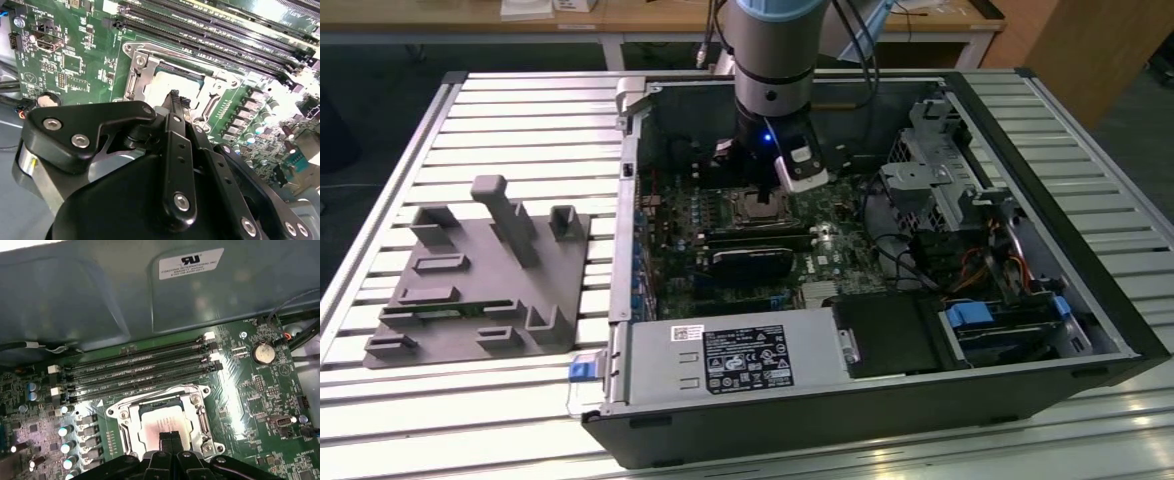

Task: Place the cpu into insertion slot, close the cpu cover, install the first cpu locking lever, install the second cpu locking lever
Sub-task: 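Install the second cpu locking lever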

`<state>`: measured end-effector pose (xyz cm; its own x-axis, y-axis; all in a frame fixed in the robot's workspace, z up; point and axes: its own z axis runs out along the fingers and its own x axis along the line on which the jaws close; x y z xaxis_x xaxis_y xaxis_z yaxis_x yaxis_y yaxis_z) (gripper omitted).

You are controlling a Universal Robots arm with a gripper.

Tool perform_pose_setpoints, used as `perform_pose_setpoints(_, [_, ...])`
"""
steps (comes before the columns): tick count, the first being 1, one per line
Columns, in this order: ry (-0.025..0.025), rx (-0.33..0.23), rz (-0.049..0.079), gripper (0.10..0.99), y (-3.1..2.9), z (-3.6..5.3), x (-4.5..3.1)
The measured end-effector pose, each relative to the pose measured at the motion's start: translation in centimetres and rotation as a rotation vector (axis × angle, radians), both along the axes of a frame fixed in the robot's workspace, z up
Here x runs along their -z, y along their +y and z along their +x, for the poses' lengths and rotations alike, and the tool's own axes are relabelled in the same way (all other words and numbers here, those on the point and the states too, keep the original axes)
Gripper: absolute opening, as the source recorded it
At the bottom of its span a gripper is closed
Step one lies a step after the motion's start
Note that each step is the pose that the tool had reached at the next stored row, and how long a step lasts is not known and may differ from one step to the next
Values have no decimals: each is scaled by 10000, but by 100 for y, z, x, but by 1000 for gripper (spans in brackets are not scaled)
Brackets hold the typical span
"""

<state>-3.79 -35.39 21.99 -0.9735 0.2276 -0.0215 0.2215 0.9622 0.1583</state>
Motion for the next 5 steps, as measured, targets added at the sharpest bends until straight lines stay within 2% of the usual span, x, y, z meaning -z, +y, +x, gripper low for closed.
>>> perform_pose_setpoints(5, [1,0,-1,106,3,0,3])
